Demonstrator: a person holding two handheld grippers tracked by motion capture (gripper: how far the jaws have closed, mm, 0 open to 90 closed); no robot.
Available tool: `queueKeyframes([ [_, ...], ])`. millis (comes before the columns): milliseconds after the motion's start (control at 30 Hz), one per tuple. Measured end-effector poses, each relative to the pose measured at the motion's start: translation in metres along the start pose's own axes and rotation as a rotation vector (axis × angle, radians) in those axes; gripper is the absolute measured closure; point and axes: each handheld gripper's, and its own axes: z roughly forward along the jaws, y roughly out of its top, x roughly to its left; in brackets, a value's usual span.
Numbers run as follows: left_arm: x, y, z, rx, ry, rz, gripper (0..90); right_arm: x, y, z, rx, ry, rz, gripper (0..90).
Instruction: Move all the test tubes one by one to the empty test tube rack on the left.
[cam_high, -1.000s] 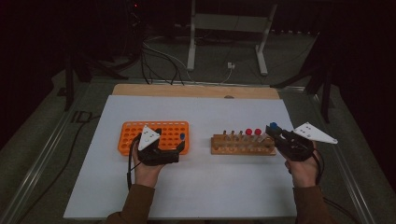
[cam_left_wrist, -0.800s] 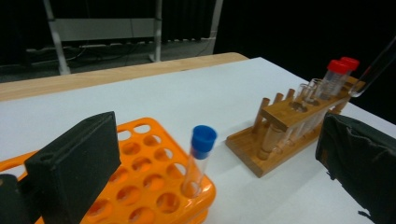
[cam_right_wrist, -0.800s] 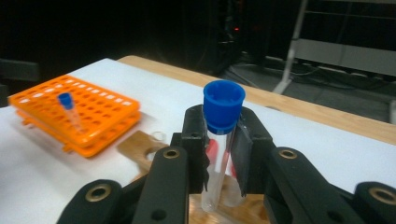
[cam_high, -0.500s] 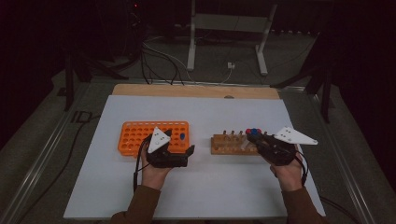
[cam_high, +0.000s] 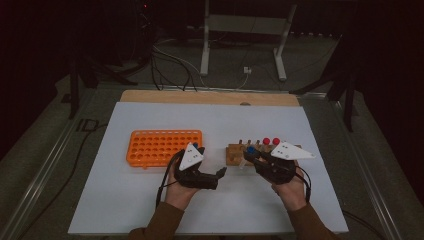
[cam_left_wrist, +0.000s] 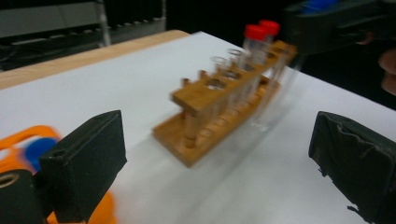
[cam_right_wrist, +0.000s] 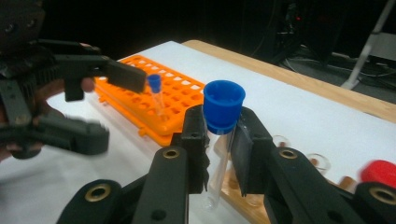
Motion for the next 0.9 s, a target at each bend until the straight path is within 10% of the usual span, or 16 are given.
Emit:
queueKeyframes([
  [233,-0.02,0.001,0.011,0.038,-0.044,0.05,9.2,0.013,0.001,0.008,-0.001,0.053,0.006,76.1],
  [467,-0.025,-0.002,0.011,0.031,-0.073,0.077,54.9,0.026,-0.002,0.018,0.023,0.117,0.007,76.0],
  [900,-0.023,-0.002,0.008,0.019,-0.096,0.092,77.8,0.03,-0.003,0.021,0.03,0.152,0.016,74.7],
])
